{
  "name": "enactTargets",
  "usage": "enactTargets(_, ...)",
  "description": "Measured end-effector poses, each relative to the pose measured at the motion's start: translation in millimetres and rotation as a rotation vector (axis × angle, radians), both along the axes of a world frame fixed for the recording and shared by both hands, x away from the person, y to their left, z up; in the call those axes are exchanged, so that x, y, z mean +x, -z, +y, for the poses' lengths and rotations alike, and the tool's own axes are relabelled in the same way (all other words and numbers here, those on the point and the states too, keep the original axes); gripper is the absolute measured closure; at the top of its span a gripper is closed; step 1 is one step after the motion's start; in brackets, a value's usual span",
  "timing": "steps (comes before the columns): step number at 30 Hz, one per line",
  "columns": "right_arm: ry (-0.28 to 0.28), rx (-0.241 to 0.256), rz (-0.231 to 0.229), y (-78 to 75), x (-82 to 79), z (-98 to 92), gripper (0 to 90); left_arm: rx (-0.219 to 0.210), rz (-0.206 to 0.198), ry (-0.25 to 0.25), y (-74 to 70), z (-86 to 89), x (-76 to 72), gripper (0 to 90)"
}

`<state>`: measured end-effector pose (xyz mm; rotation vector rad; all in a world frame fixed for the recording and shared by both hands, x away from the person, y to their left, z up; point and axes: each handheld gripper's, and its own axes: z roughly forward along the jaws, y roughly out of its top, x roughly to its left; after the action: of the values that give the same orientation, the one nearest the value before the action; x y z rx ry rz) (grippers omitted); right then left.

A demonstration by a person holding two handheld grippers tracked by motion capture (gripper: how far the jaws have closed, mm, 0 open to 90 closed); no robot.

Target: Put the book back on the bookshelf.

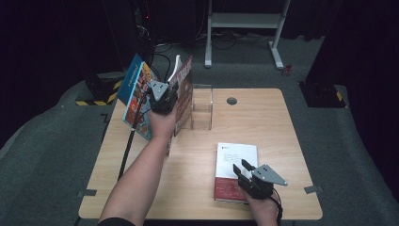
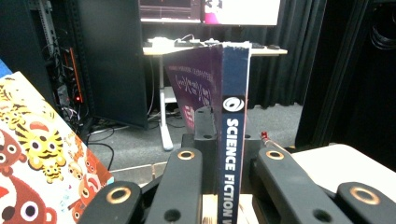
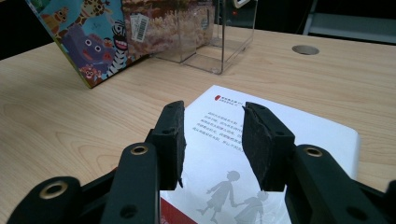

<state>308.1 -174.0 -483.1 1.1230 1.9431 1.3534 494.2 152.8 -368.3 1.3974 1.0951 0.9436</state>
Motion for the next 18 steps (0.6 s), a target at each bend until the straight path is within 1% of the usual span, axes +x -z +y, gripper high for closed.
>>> enactTargets(10,-0.003,-0.006,0.004,1.1,-0.3,2.0,59.2,-0.02,-0.007,-0.001,6.4,3.7,-5.3,83.4)
enactTargets(18,-0.006,-0.01,0.003,1.5,-0.4,3.0,59.2,-0.011,0.0,0.009,11.1,5.6,-11.5,82.5)
